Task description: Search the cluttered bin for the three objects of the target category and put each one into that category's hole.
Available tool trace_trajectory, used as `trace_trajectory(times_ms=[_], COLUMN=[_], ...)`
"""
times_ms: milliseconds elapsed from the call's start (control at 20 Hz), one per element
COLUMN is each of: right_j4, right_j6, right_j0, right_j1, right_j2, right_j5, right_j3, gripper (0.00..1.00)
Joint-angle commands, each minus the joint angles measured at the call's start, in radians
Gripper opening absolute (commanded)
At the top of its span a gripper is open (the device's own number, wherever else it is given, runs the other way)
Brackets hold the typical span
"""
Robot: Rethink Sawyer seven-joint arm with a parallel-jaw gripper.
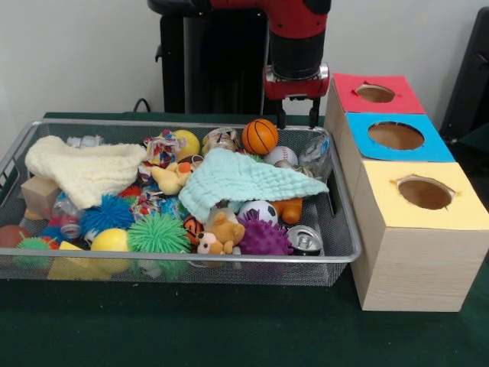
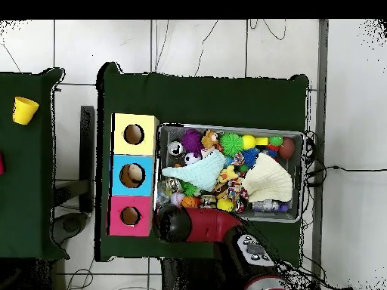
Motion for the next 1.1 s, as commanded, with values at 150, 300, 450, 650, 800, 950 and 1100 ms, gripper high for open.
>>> trace_trajectory(times_ms=[150,300,450,650,800,950,1100], right_j4=[0.018,0.023,0.027,0.028,0.021,0.015,0.023], right_j6=[0.11,0.101,0.096,0.088,0.094,0.092,0.092], right_j0=[0.04,0.046,0.054,0.055,0.052,0.058,0.048], right_j1=[0.053,0.027,0.006,-0.021,-0.014,-0.029,-0.034], right_j2=[-0.016,-0.023,-0.03,-0.031,-0.028,-0.033,-0.016], right_j5=[0.04,0.101,0.153,0.224,0.211,0.246,0.252], right_j3=[-0.217,-0.22,-0.227,-0.235,-0.234,-0.244,-0.233], gripper=[1.0,1.0,1.0,1.0,1.0,1.0,1.0])
